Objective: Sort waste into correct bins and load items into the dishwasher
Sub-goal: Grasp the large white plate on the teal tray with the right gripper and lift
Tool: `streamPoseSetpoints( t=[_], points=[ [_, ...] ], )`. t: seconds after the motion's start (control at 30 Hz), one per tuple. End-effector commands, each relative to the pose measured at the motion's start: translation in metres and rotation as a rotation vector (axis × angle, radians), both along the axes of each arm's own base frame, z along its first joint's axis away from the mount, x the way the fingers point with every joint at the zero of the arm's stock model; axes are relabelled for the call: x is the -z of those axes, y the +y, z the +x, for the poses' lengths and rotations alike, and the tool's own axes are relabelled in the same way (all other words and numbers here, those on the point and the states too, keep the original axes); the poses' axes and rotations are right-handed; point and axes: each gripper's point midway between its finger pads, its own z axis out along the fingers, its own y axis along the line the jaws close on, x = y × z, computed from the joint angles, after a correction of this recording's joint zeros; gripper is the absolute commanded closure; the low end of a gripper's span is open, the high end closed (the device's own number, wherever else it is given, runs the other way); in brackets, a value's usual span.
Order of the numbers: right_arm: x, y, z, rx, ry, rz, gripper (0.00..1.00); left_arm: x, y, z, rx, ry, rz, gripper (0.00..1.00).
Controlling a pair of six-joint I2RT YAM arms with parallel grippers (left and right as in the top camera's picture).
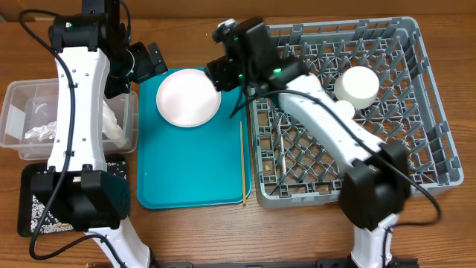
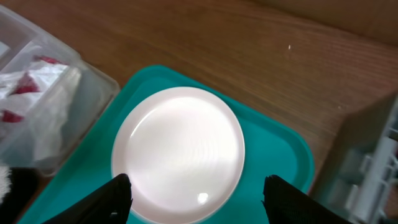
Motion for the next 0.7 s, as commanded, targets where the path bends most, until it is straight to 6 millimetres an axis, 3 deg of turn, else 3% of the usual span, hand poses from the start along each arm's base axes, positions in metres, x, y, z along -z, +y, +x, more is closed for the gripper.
streamPoseSetpoints(
  t=[0.0, 0.2, 0.43, 0.63, 0.67],
  points=[
    [0.046, 0.013, 0.014, 0.016, 0.001, -0.037, 0.30, -0.004, 0.016, -0.005, 0.013, 0.004, 0.097, 0.00],
    [0.107, 0.020, 0.026, 0.061, 0.050, -0.043, 0.29, -0.003, 0.036, -0.011, -0.016, 0.033, 0.207, 0.00],
    [0.132, 0.014, 0.017, 0.063, 0.111, -0.089, 0.30, -0.003, 0.036, -0.011, -0.016, 0.033, 0.207, 0.00],
    [0.158, 0.016, 0.007, 0.051, 0.158, -0.124, 0.39, -0.003, 0.036, -0.011, -0.016, 0.031, 0.207, 0.00],
    [0.160, 0.017, 0.005, 0.047, 0.162, -0.127, 0.45, -0.003, 0.036, -0.010, -0.016, 0.029, 0.207, 0.00]
  ],
)
